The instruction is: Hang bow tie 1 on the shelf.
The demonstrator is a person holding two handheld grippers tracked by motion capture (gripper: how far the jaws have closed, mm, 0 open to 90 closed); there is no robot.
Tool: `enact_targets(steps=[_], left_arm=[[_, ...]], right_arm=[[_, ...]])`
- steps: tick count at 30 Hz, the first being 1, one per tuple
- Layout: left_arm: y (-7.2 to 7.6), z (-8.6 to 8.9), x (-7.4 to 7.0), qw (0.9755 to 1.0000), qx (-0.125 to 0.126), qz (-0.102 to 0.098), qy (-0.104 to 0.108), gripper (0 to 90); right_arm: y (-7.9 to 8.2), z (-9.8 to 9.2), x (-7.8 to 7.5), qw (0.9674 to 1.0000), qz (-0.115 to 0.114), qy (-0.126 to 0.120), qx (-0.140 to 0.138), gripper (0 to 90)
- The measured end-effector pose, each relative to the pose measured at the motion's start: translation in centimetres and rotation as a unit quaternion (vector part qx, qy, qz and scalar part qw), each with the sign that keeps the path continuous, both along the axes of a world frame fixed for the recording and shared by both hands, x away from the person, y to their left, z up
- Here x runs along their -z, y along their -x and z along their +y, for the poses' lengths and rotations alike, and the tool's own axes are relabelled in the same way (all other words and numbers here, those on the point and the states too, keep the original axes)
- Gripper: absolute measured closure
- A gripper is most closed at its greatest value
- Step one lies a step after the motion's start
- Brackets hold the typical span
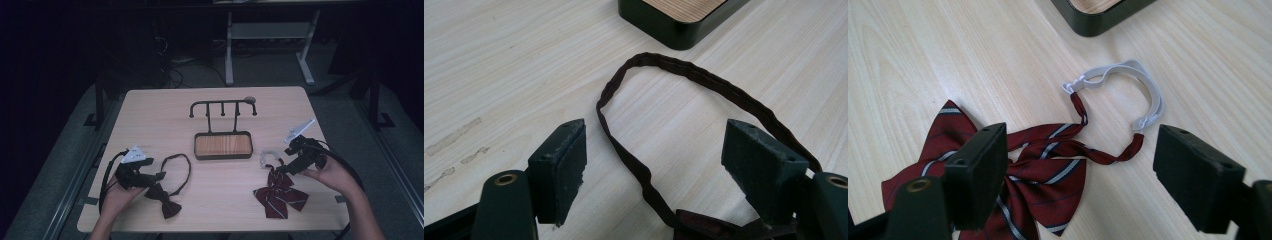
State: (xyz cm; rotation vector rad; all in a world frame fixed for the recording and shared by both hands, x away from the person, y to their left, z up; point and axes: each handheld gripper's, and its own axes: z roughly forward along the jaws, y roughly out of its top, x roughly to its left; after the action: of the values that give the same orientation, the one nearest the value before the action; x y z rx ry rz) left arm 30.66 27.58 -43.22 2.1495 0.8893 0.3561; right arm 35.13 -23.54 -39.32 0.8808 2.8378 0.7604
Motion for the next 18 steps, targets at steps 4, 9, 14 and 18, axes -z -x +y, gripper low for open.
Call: enact_targets(steps=[4,9,14,18], left_arm=[[0.0,0.0,0.0,1.0,0.0,0.0,0.001,26.5],[0.0,0.1,0.0,1.0,0.0,0.002,0.0,26.5],[0.0,0.1,0.0,1.0,-0.001,0.001,0.002,26.5],[-0.1,0.2,0.0,1.0,-0.001,0.001,0.001,26.5]], right_arm=[[-0.6,0.3,0.1,0.9999,-0.001,0.014,-0.002,26.5],[-1.7,0.8,0.4,0.9994,0.001,0.036,0.003,34.1],[-2.4,1.3,0.8,0.9989,0.006,0.047,0.004,39.6],[-3.2,1.5,1.3,0.998,0.013,0.06,0.014,43.8]])
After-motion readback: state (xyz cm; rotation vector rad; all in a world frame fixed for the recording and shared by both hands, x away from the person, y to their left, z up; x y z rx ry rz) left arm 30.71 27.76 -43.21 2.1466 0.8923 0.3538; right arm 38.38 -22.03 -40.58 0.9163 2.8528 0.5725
